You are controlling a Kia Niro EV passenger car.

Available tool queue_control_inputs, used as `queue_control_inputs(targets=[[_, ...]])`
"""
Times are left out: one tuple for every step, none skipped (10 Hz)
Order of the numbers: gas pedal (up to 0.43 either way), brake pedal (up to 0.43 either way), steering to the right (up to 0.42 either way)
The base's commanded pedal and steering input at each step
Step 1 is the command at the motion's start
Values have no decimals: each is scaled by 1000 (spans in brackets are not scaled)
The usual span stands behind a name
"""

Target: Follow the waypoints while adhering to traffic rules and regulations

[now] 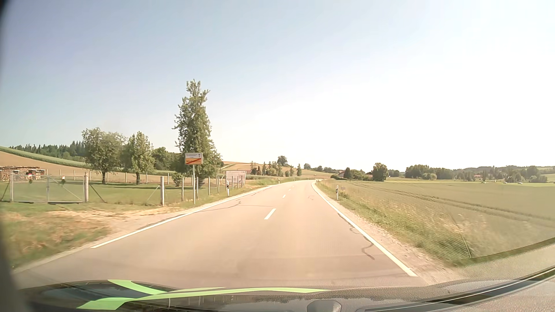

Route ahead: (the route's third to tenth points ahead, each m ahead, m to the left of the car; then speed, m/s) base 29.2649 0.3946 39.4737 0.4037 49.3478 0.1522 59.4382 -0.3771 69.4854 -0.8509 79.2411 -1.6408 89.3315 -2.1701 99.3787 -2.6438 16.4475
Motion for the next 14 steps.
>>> queue_control_inputs(targets=[[260, 0, 3], [268, 0, 2], [280, 0, 1], [280, 0, 0], [287, 0, 0], [287, 0, 0], [287, 0, 0], [287, 0, 0], [280, 0, 0], [268, 0, -1], [260, 0, -1], [260, 0, -1], [260, 0, -1], [268, 0, -1]])
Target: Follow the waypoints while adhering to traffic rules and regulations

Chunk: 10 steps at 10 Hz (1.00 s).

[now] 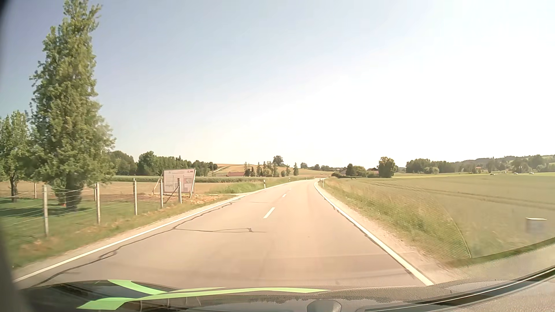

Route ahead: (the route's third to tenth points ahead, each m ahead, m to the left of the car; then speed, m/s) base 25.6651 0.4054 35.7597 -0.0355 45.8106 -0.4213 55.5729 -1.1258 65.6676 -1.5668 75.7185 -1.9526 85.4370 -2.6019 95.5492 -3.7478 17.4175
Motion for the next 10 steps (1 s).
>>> queue_control_inputs(targets=[[280, 0, -1], [280, 0, -1], [280, 0, -1], [268, 0, -1], [260, 0, -1], [260, 0, -1], [260, 0, 2], [260, 0, 3], [260, 0, 3], [260, 0, 3]])
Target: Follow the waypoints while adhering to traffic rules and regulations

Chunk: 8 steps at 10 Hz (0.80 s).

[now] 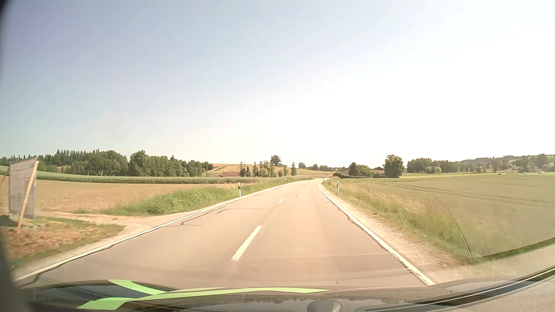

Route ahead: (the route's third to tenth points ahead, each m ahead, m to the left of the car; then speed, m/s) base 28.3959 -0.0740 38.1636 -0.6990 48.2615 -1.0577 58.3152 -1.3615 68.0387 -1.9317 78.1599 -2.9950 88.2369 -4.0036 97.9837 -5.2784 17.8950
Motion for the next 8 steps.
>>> queue_control_inputs(targets=[[260, 0, 4], [260, 0, 5], [260, 0, 5], [240, 0, 5], [209, 0, 5], [209, 0, 5], [209, 0, 5], [209, 0, 5]])
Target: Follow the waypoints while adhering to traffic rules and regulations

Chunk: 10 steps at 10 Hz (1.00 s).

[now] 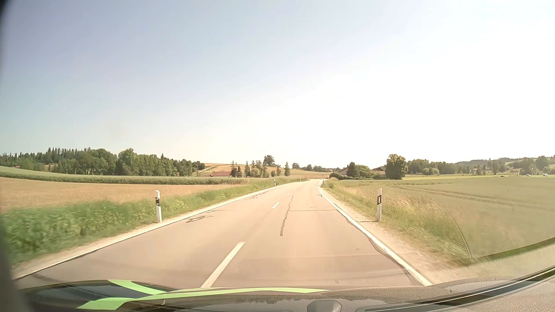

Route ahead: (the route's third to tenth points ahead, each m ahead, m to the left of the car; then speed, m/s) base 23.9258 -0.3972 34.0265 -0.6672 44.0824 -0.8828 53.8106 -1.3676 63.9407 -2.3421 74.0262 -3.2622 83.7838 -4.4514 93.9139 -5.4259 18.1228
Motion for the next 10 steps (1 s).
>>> queue_control_inputs(targets=[[209, 0, 5], [197, 0, 5], [189, 0, 5], [189, 0, 5], [189, 0, 5], [189, 0, 5], [189, 0, 5], [177, 0, 5], [177, 0, 5], [177, 0, 5]])
